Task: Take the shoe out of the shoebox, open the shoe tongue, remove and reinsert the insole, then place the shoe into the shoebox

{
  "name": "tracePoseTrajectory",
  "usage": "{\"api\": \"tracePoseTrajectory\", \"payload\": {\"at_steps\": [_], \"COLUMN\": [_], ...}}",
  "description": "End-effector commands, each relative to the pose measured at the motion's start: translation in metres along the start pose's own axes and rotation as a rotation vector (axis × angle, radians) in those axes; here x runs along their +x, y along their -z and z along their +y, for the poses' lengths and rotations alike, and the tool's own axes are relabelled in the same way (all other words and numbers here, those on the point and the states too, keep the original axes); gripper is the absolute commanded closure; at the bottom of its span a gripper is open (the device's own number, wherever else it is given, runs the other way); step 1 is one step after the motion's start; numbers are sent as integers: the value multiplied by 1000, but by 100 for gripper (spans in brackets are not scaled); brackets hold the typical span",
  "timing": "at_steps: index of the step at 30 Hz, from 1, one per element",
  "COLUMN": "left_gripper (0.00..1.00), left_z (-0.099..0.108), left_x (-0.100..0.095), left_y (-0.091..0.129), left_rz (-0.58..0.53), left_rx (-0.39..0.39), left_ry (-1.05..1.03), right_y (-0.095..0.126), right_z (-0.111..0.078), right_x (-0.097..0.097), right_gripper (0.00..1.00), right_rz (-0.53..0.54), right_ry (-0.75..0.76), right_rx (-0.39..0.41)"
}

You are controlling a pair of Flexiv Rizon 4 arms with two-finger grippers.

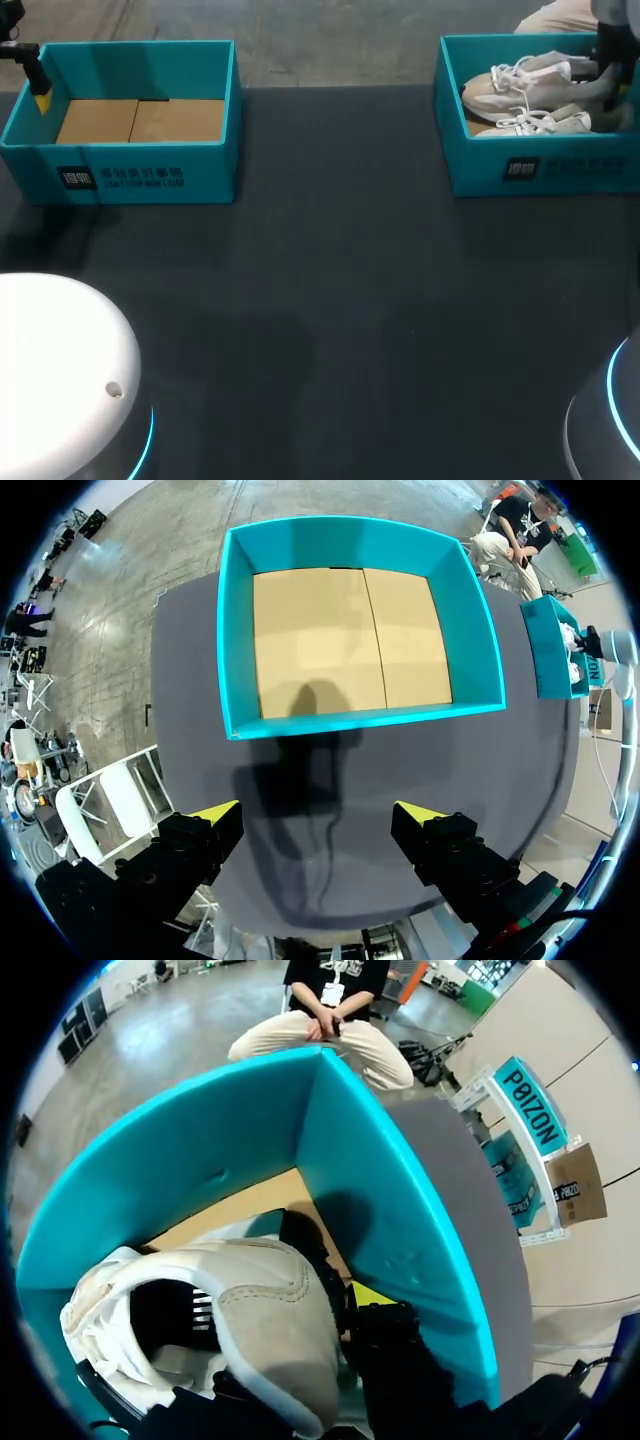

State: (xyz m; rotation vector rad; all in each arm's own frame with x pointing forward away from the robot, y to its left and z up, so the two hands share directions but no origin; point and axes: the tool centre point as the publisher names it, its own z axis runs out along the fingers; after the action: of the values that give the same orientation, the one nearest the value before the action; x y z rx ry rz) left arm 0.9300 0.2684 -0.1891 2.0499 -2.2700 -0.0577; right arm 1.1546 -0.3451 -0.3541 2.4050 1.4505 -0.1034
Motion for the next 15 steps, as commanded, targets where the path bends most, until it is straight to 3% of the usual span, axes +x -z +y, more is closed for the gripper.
{"api": "tracePoseTrajectory", "payload": {"at_steps": [1, 15], "left_gripper": [0, 0], "left_z": [1, 1], "left_x": [0, 0], "left_y": [0, 0], "left_rz": [-3, -3], "left_rx": [-1, -1], "left_ry": [1, 1], "right_y": [-9, -14], "right_z": [7, 3], "right_x": [3, 2], "right_gripper": [100, 100], "right_rz": [-6, 6], "right_ry": [-4, 7], "right_rx": [23, 47]}}
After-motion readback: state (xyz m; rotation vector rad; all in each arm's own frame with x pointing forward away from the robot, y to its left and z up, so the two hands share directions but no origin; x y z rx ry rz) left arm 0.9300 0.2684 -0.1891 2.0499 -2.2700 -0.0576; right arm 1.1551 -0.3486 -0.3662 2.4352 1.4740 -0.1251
